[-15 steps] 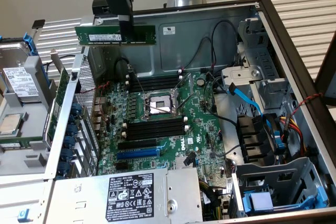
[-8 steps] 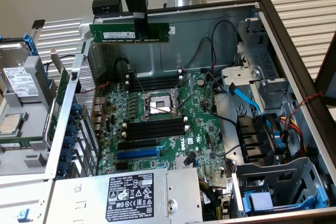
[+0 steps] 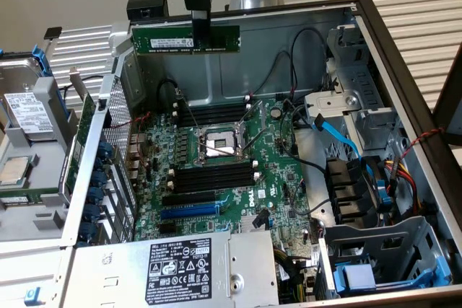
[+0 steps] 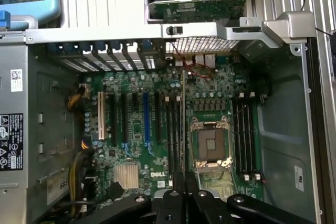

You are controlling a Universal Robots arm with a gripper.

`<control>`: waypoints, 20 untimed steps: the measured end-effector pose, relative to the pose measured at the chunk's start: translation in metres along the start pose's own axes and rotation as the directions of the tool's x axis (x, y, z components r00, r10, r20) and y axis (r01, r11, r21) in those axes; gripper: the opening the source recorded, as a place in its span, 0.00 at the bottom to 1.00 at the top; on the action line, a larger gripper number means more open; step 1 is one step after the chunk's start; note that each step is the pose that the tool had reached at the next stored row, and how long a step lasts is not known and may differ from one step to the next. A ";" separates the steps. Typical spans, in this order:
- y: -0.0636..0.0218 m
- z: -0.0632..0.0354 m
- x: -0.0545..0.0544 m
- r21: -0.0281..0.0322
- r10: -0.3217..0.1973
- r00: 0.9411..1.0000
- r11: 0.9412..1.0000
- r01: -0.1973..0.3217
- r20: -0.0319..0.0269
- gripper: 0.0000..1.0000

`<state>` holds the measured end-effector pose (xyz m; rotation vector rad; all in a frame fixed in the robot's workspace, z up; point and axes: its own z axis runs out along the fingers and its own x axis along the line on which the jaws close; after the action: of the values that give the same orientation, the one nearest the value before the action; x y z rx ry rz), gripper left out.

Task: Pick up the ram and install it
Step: 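Pick up the ram and move it above insertion slot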

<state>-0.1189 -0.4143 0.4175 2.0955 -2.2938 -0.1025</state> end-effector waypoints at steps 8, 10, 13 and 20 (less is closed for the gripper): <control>-0.0005 0.0032 -0.009 0.006 -0.015 1.000 1.000 0.015 -0.009 0.12; -0.0005 0.0050 -0.011 0.007 -0.017 1.000 1.000 0.017 -0.016 0.12; -0.0014 0.0084 -0.015 0.008 -0.019 0.999 1.000 0.019 -0.029 0.12; -0.0012 0.0140 -0.025 0.011 -0.028 0.998 1.000 0.029 -0.064 0.12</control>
<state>-0.1164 -0.3894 0.4039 2.1057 -2.2348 -0.0216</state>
